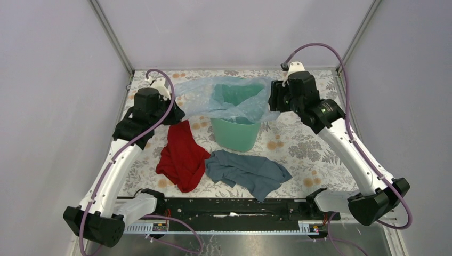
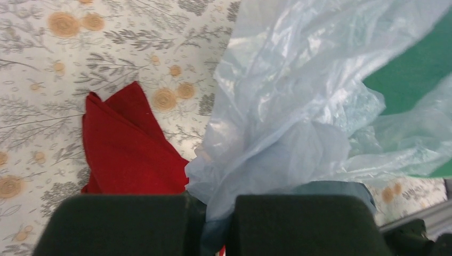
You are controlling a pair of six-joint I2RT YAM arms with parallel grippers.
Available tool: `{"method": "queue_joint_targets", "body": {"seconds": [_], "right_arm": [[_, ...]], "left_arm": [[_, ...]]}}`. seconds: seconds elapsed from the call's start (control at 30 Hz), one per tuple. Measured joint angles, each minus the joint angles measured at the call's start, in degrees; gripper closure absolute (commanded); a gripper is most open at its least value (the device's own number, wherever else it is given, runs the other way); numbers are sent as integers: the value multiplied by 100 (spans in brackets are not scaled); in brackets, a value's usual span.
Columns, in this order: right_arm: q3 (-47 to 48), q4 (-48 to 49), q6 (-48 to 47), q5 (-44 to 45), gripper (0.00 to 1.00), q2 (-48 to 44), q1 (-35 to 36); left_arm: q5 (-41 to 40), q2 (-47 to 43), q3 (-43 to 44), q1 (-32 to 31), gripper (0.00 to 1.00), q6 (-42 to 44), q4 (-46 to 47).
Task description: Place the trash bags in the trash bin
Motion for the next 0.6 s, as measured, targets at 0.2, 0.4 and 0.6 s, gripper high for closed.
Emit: {"method": "queue_joint_targets", "body": {"seconds": [0.2,0.4,0.6], "right_arm": [[0,-632,560,-732,0,-577,0],[-343,-507,1659,-1491,6,-1327,0],[-1705,146,2645,-1952,34,-1652,0]], "left_arm": [[728,-90,0,2,100,-2,13],[1045,-120,0,2,100,-55,26],[1141,-197,0,2,100,-94,26]]}}
